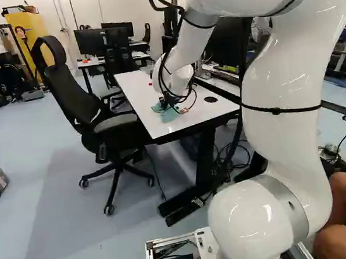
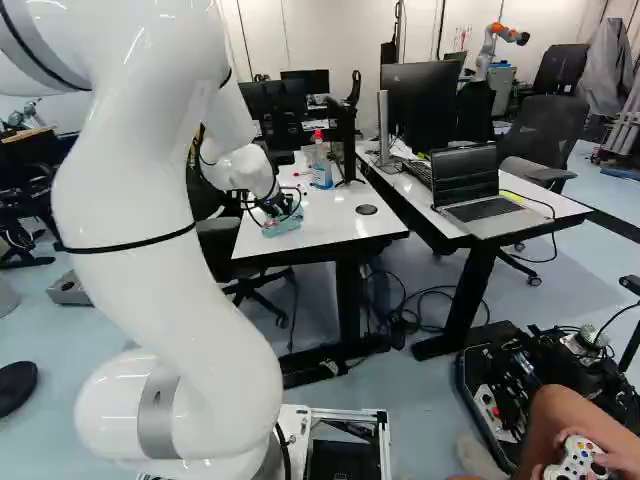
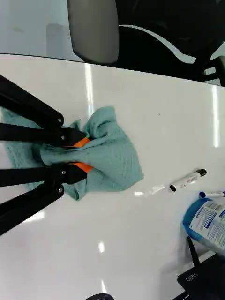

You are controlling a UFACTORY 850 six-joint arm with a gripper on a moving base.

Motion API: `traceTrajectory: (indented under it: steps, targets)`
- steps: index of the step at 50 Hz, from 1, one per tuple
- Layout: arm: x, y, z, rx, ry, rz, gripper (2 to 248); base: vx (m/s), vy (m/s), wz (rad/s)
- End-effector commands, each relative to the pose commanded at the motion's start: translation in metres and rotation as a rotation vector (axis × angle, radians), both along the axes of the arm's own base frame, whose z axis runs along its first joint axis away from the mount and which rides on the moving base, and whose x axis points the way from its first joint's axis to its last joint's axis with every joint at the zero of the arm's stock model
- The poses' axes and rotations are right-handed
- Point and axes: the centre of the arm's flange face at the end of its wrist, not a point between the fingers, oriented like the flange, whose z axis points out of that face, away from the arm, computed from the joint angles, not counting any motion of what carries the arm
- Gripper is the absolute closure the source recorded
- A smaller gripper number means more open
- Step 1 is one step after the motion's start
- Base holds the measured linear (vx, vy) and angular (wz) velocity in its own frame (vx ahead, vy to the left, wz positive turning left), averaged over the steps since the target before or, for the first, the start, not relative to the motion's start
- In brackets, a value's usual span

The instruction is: Clean the table with the green towel

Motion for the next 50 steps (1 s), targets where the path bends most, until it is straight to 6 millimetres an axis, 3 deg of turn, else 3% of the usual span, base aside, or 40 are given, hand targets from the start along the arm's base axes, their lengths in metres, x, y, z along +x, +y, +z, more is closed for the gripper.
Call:
traceTrajectory:
  steps: [19, 50]
  targets:
    - [0.031, -0.005, -0.002, 0.002, -0.015, -0.015, 197, 0.000, 0.000, 0.000]
    - [0.080, 0.031, -0.006, 0.006, -0.048, 0.036, 197, 0.000, 0.000, 0.000]
